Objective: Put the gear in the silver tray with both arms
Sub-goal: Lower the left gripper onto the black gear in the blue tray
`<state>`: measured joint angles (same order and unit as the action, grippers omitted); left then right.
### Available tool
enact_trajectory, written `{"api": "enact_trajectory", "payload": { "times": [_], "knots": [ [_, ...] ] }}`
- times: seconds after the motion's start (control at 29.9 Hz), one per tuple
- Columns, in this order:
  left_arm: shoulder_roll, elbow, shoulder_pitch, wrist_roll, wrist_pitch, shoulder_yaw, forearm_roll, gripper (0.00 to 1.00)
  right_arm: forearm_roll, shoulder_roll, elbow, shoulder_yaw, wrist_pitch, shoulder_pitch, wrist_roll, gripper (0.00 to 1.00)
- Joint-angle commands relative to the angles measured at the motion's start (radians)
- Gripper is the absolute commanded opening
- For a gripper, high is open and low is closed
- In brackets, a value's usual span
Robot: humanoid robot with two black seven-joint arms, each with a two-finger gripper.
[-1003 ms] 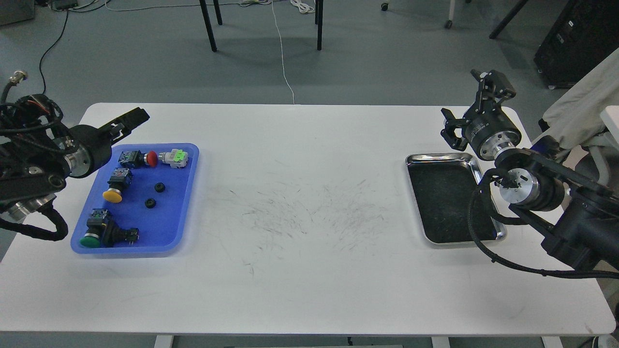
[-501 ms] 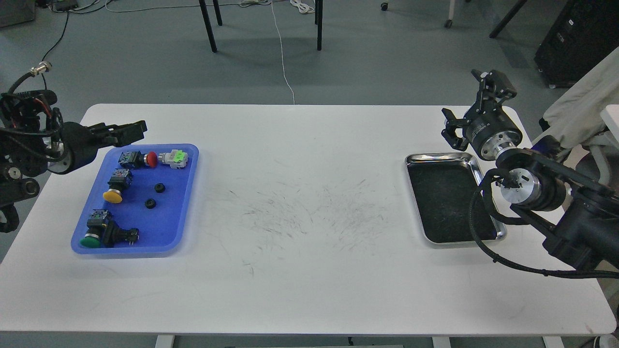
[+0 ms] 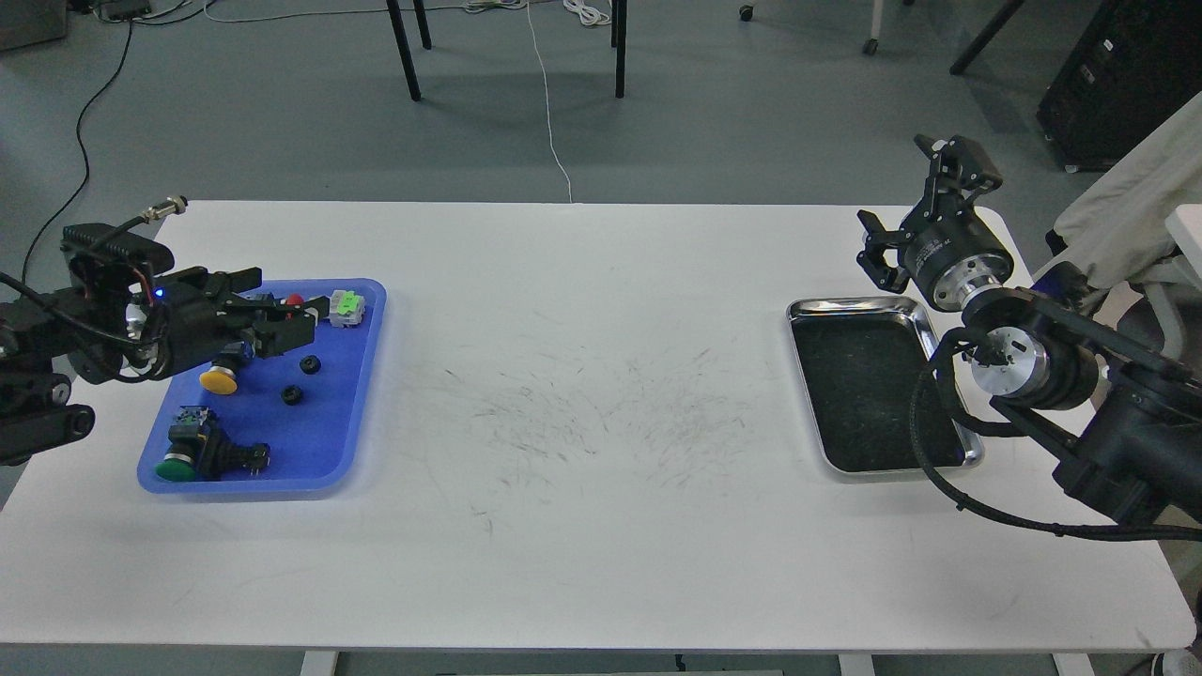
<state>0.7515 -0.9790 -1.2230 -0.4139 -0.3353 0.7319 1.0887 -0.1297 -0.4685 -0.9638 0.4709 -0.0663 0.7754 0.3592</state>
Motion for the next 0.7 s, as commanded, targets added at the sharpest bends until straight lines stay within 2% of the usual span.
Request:
{"api": "enact_trajectory", "payload": {
  "times": [0.0,0.07,0.1,0.3,0.57,0.67],
  "knots": [
    [-0.018,0.0,0.002,-0.02,-0.002,0.018,0.0,0.95,0.001,0.001,0.001,-0.002,-0.001,0.002,0.0,0.99],
    [-0.021,0.0,0.003,-0.068,0.005,0.02,0.002,0.95,0.002,-0.001,0.001,-0.003,0.0,0.002,-0.002,0.99],
    [-0.021,0.0,0.006,-0.075,0.004,0.02,0.003,0.94,0.002,-0.001,0.001,-0.003,0.0,0.002,-0.002,0.99],
    [-0.032,0.034,0.036,-0.075,-0.005,0.017,-0.006,0.84,0.002,-0.002,-0.001,-0.006,0.0,-0.001,-0.002,0.99],
    [-0.09,0.241,0.105,-0.075,-0.007,0.001,0.002,0.84,0.004,-0.004,0.0,-0.009,0.0,-0.002,-0.002,0.99],
    [-0.129,0.275,0.117,-0.075,-0.005,-0.002,-0.009,0.83,0.004,-0.001,0.001,-0.009,0.0,-0.002,-0.002,0.99]
  ]
}}
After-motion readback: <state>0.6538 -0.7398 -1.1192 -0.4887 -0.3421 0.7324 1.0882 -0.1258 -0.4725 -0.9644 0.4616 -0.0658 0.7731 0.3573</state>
